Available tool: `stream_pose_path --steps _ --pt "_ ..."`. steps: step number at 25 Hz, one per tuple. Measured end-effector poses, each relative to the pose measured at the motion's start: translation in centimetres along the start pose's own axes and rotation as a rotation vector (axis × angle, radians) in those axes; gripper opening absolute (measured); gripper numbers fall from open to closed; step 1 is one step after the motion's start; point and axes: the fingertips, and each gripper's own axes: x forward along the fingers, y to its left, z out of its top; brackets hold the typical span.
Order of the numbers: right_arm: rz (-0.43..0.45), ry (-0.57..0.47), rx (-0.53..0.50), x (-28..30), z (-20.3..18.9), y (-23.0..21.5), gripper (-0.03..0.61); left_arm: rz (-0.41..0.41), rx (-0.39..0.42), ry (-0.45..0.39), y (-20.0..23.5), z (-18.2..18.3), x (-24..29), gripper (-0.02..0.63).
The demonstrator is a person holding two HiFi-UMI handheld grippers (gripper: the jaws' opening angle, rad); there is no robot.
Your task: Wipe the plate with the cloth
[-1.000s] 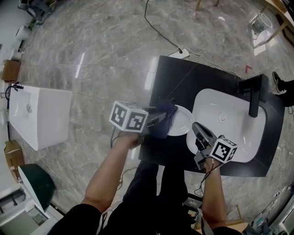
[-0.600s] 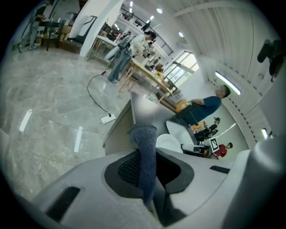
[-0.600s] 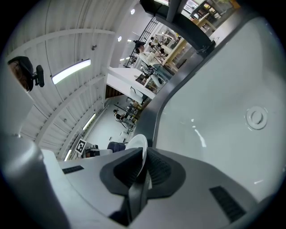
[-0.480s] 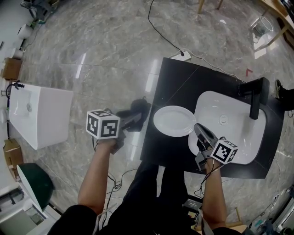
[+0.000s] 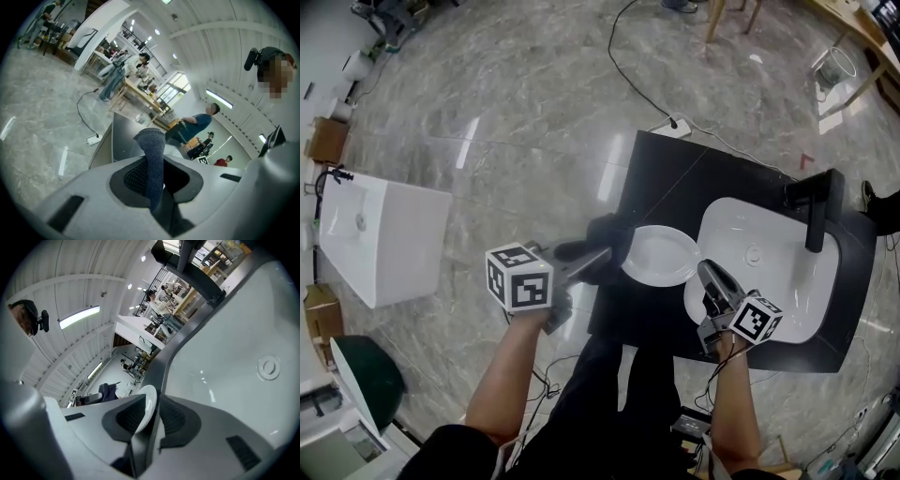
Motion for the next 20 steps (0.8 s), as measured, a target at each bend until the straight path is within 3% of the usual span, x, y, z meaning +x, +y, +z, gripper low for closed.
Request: stream_pose_path --steps 5,9,14,20 --pt "-0.011 -0.076 -0.024 -1.7 1.5 0.3 0.071 -0.126 0.044 -0.126 -3.5 0.9 -0.2 0.054" --pt "0.048 -0.148 -0.134 -5.5 3.5 3.2 0.020 -0.245 0.075 -0.287 -6.9 1.7 -1.5 0.054" --pt "0.217 -0.224 -0.336 -12.3 6.2 12.1 0.008 -0.285 0.201 -0.396 -13.2 1.2 -5.2 0.054" --pt "0.360 -0.279 -0.548 -20.4 5.4 22.8 0.008 -0.302 0.299 -0.514 -22.2 -0.7 -11.0 0.054"
